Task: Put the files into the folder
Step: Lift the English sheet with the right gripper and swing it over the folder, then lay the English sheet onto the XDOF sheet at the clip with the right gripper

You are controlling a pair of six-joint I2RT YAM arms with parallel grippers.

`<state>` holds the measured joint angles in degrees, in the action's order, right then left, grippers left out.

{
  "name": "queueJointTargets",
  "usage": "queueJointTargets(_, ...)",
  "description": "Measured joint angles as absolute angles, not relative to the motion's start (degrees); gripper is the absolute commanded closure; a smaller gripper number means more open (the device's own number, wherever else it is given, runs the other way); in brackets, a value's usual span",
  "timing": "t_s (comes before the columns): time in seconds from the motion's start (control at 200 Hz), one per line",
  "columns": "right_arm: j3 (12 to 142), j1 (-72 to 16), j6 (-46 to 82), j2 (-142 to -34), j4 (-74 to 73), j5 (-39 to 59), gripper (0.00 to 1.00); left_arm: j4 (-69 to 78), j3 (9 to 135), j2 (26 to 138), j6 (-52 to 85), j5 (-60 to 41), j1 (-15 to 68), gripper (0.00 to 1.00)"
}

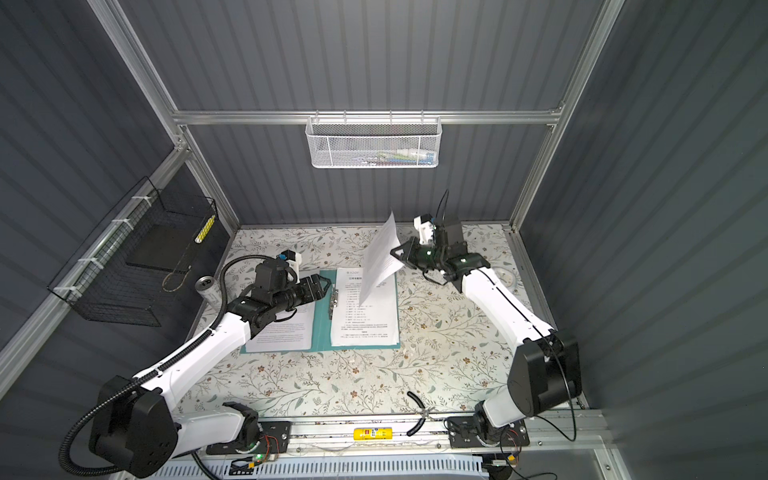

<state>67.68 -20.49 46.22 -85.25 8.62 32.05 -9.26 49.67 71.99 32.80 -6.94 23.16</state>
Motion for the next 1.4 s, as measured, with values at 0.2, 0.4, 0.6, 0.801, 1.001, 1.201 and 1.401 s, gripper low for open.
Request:
queueJointTargets(0.2, 51.5, -23.2, 53.2, -83.9, 2.2, 26.6, 1.0, -9.2, 48.5, 73.1, 32.8, -6.8, 23.2, 0.23)
queueJointTargets(0.4, 43.0, -25.3, 59.4, -80.6, -3.7, 18.8, 1.0, -9.4, 47.0, 73.8, 32.8, -7.0, 23.2, 0.24)
queueJointTargets(0.6, 41.3, -28.6, 64.5, -81.3, -8.6, 13.7, 1.0, -9.5, 46.2, 73.7, 33.1, -7.0, 23.2, 0.24)
queueJointTargets(0.801, 41.3, -32.5, 69.4, -85.7, -10.8, 11.5, 1.0, -9.5, 45.7, 72.8, 33.3, -7.0, 23.2, 0.25)
queueJointTargets(1.001, 41.3, -35.0, 73.2, -87.1, -10.9, 8.8, 1.0, -9.8, 44.7, 70.7, 33.7, -6.6, 23.2, 0.25)
queueJointTargets(1.201, 41.3, -36.5, 75.5, -87.8, -11.0, 7.5, 1.0, -10.3, 44.5, 70.7, 33.7, -6.5, 23.2, 0.25)
queueJointTargets(1.401, 41.3, -37.7, 76.7, -90.9, -11.0, 7.5, 1.0, -10.3, 43.8, 70.7, 33.9, -6.2, 23.2, 0.24)
